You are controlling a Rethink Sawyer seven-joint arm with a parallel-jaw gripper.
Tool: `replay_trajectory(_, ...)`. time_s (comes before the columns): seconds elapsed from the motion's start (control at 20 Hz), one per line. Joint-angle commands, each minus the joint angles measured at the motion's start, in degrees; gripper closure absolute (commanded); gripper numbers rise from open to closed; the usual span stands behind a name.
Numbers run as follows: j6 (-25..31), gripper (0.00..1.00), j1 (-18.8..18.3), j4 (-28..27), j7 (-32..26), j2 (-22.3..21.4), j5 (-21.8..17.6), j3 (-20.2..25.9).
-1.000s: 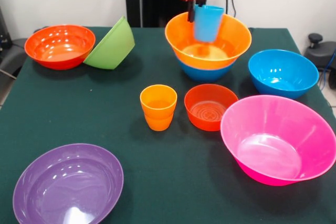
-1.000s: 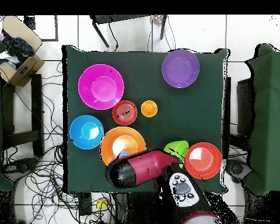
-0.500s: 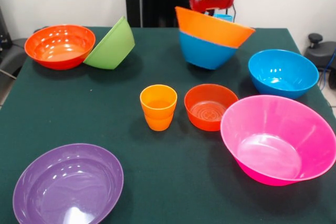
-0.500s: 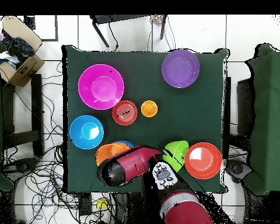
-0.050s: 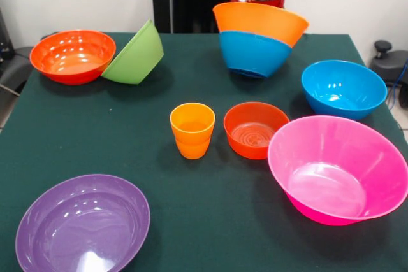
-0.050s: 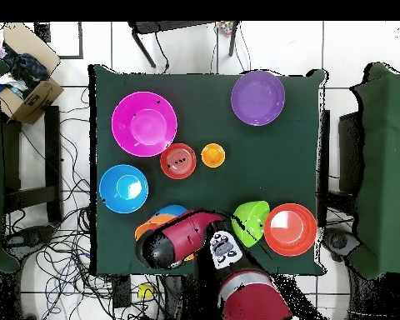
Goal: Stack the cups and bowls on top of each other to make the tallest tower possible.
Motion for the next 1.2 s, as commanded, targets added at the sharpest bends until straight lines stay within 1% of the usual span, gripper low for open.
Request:
replay_trajectory(0.05, -1.4, 1.00, -1.6, -4.9, -1.3, -2.7, -2.1, 2.7)
replay_trajectory(0.25, 1.3, 1.00, -3.2, -4.2, -3.8, -4.4, -0.8, 4.7)
replay_trajectory(0.6, 7.1, 1.00, -5.5, -3.5, -6.9, -10.2, 3.0, 8.8)
replay_trajectory(0.75, 9.5, 1.00, -6.4, -4.3, -7.7, -11.0, 4.2, 10.1)
replay_trajectory(0.9, 11.0, 1.00, -7.3, -4.5, -8.4, -11.2, 4.2, 10.9)
replay_trajectory(1.05, 11.0, 1.00, -7.5, -4.9, -7.9, -10.3, 4.0, 11.2)
replay_trajectory(1.2, 9.9, 1.00, -7.2, -5.0, -6.2, -9.4, 3.0, 11.1)
